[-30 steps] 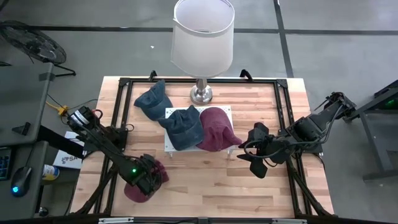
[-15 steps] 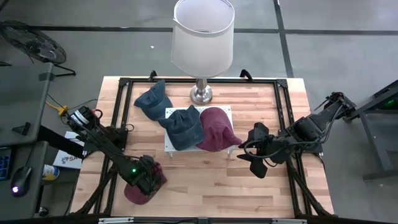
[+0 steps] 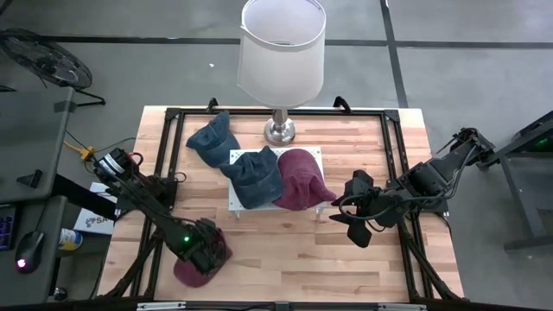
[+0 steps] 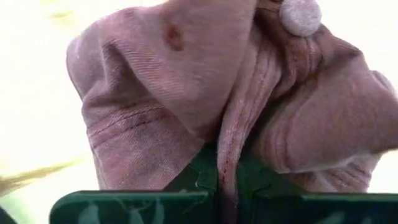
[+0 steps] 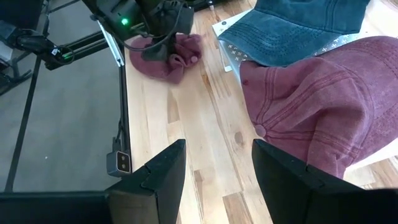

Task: Pick & Place hat
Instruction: Stack the red cap on top of the other red cap on the shelf

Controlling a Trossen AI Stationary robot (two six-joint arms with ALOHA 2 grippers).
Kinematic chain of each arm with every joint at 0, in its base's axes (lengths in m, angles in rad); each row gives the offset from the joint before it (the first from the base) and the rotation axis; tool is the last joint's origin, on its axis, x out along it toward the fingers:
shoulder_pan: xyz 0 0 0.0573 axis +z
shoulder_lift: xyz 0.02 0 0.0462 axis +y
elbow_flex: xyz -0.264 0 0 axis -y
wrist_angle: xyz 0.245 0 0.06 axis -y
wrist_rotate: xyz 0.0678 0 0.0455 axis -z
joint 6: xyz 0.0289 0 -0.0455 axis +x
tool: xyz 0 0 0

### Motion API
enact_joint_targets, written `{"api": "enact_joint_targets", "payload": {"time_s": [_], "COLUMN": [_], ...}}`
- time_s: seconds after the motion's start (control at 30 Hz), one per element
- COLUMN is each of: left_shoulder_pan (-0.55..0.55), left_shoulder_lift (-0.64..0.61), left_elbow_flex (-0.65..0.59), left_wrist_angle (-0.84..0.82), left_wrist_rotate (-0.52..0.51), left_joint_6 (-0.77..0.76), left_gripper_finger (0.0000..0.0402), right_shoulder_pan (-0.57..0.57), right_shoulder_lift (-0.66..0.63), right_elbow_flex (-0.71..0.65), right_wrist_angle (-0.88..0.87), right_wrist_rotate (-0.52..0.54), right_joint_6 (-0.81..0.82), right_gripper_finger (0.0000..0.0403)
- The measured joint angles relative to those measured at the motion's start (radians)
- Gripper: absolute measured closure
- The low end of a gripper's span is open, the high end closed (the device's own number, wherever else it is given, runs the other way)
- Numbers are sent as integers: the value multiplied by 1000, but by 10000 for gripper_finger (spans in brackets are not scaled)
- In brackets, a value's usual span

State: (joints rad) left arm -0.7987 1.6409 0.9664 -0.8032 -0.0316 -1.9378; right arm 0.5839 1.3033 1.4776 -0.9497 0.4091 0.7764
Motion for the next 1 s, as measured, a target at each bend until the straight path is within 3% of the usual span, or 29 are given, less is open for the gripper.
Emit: {"api": "enact_joint_targets", "payload": {"time_s": [0.2,0.37,0.67,1.0], "left_shoulder_pan": [0,0,1,50], "left_shoulder_lift": [-1,-1,-2,-3], "left_elbow_flex": [116,247,472,609], "left_wrist_angle": [-100,-181,-183,-145], "left_wrist_rotate": [-12,-95,-209,-280], "left_joint_6": [105,218,602,792], "left_gripper_finger": [396,396,396,396], "right_shoulder_pan": [0,0,0,0], "right_shoulder_lift": [0,0,0,0], "right_elbow_flex": [0,0,0,0], "right_wrist_angle": [0,0,0,5], "right_wrist_rotate": [-1,-1,-24,-27], "right_joint_6": [-16,-19,-40,-45], "right_gripper_finger": [224,224,224,224]}}
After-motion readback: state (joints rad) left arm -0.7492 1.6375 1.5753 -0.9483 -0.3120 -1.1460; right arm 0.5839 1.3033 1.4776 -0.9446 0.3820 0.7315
